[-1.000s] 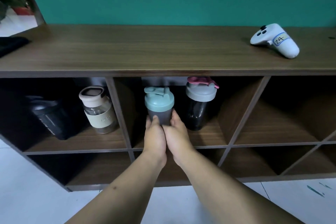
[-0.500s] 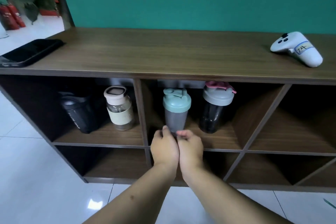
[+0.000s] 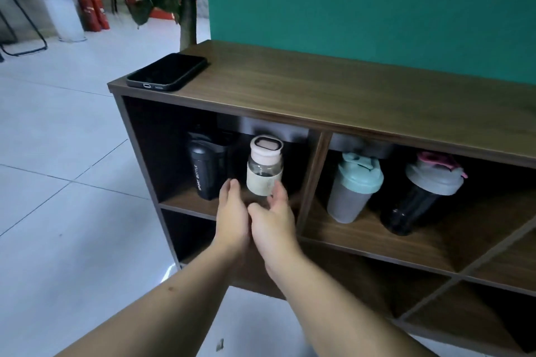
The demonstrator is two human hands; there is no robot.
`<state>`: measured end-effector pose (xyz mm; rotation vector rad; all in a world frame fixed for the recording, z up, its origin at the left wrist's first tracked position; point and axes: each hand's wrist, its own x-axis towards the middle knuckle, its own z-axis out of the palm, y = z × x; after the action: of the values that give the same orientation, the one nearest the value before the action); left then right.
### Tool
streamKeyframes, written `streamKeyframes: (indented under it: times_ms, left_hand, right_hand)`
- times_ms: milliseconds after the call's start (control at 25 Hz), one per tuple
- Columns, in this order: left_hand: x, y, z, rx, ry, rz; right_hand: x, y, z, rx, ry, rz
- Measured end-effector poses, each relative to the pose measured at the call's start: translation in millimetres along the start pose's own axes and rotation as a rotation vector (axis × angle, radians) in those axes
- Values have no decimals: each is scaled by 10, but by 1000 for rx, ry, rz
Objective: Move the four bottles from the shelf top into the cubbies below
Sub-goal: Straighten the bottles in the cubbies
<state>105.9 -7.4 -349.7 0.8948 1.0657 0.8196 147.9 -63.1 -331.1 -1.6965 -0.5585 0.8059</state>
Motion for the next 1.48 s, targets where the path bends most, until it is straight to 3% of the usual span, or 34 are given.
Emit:
streamKeyframes:
  times_ms: [280,640,760,880,1000,1080,1160,1280,1480]
  left_hand:
    - [122,305,207,-166,-203,-136]
    - [251,219,216,-267,-173,-167]
    - [190,236,181,-230,-232,-164]
    - [176,264,106,-195,-169,-134]
    - [311,195,-93,-50,92,-52]
    - [317,234,-253,42,344,6]
    - [341,311,-383,46,434,82]
    - [474,412,-506,-18,323,136]
    - [597,569,-543,-170,126,2]
  right_hand:
    - [434,1,183,97,112,69]
    - [576,48,182,136,153,29]
    - [550,14,159,165,136,22]
    - [404,0,213,122,210,32]
    - [257,120,388,35,334,-1]
    - [254,149,563,23,266,-24]
    - [300,81,705,92,121,-15]
    - [387,-65,842,151,-37,-10]
    - [551,-49,926,148,-119,-11]
